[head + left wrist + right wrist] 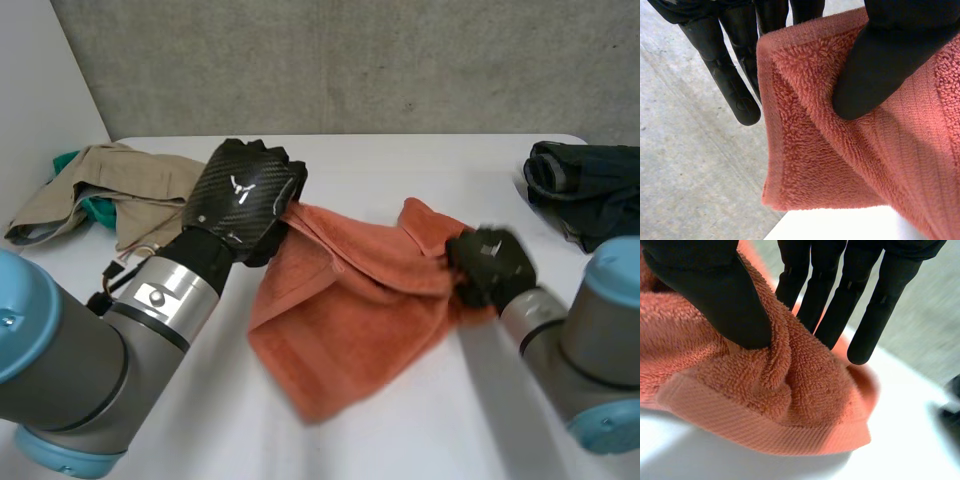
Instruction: Fold the laundry.
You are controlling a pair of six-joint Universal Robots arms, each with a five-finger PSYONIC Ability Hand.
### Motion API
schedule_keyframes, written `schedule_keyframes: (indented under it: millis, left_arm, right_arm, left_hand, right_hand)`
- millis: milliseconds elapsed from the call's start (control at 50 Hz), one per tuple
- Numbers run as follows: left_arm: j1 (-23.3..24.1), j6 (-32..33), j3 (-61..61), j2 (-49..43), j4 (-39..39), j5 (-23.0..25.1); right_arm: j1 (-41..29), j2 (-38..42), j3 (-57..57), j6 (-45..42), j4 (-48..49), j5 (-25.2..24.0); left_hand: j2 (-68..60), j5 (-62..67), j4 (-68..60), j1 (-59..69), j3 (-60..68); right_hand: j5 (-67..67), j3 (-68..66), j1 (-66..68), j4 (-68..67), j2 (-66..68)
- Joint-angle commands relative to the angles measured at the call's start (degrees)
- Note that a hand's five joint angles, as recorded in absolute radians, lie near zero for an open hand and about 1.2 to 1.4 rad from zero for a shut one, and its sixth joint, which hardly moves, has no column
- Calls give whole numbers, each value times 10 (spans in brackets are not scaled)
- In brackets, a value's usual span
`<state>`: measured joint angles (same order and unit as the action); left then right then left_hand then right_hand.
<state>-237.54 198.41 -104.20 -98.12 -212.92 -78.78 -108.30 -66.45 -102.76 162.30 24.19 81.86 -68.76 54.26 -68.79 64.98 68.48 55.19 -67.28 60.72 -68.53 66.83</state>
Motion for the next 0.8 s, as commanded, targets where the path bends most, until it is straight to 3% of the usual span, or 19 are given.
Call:
schedule_keyframes:
  millis: [20, 140, 240, 360, 520, 640, 720, 740, 800]
  left_arm:
    - [-37, 4, 4, 53, 50, 4]
    - [-68, 6, 15, 86, 109, 10]
    - [-100, 8, 25, 84, 171, 58]
    - [-122, 12, 44, 28, 206, 108]
    - [-128, 78, 138, -94, 209, 108]
    - [-130, 139, 313, -185, 210, 86]
    - [-127, 144, 443, -213, 183, 62]
    - [-128, 141, 466, -217, 167, 57]
    - [-122, 131, 508, -216, 73, 45]
  right_arm:
    - [10, -162, 53, -72, -123, 7]
    - [51, -181, 144, -146, -290, -2]
    - [60, -187, 219, -186, -426, -32]
    - [64, -174, 259, -190, -481, -60]
    - [57, -35, 312, -195, -484, -52]
    - [49, 53, 462, -149, -442, -26]
    - [35, 56, 516, -65, -303, 9]
    - [31, 47, 514, -26, -218, 20]
    - [30, 24, 492, 19, -102, 37]
  left_hand:
    - [-112, 157, -112, 150, 115]
    - [-112, 157, -112, 150, 115]
    - [-112, 157, -112, 150, 115]
    - [-112, 157, -112, 150, 115]
    - [-112, 157, -112, 150, 115]
    - [-112, 157, -112, 150, 115]
    - [-112, 157, -112, 150, 115]
    - [-112, 157, -112, 150, 115]
    - [-112, 157, -112, 150, 115]
  right_hand:
    - [148, -127, 193, -115, 132]
    - [148, -127, 193, -115, 132]
    - [148, -127, 193, -115, 132]
    - [148, -127, 193, -115, 132]
    - [148, -127, 193, -115, 132]
    - [148, -127, 193, -115, 132]
    - [148, -127, 193, -115, 132]
    - [148, -127, 193, -115, 132]
    - [148, -127, 193, -115, 132]
